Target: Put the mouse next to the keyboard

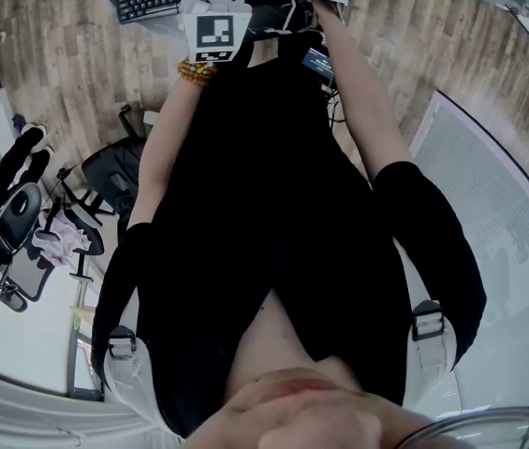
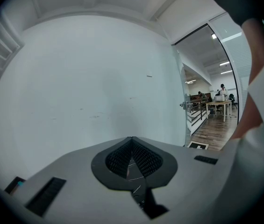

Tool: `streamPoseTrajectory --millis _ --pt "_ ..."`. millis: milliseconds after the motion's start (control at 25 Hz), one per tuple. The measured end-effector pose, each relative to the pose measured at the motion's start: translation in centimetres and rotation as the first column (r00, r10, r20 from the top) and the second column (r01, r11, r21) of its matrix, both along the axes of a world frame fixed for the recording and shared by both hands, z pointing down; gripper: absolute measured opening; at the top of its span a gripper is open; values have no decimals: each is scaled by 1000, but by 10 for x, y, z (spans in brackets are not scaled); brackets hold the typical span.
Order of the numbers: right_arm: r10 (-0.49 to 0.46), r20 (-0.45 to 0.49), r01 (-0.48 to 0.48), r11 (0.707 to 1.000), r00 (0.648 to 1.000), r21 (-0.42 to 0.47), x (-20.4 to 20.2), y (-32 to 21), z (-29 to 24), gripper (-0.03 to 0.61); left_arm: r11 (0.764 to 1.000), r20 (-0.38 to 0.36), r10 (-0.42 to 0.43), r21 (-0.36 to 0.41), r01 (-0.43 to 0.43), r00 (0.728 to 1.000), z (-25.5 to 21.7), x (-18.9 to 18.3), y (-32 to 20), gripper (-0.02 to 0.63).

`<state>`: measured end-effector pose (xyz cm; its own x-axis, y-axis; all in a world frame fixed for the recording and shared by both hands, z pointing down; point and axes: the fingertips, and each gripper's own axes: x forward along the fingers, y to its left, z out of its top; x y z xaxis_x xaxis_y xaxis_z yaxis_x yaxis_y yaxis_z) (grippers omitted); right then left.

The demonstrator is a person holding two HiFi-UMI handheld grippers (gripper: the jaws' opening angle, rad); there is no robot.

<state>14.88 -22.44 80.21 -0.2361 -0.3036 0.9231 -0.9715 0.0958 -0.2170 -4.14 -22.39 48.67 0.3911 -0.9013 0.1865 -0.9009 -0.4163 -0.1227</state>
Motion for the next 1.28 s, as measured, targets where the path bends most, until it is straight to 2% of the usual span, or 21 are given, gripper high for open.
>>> streamPoseTrajectory --millis 200,440,640,960,1280 --pt "24 26 -24 1000 999 -7 2 -3 0 284 1000 -2 0 0 0 1000 -1 0 -1 14" --pt "9 66 -8 1000 998 -15 2 -4 -2 284 1000 -3 3 6 -3 1000 -3 4 -5 14" --pt "58 103 -57 998 993 -11 5 -8 -6 284 1000 -7 5 11 -5 1000 -4 4 -8 14" --pt "43 143 -63 989 989 134 1 -27 -60 284 999 -20 32 44 -31 999 -18 14 -8 14" --pt "55 219 -128 933 974 337 -7 -51 -142 283 994 -31 66 90 -63 997 -38 25 -14 14"
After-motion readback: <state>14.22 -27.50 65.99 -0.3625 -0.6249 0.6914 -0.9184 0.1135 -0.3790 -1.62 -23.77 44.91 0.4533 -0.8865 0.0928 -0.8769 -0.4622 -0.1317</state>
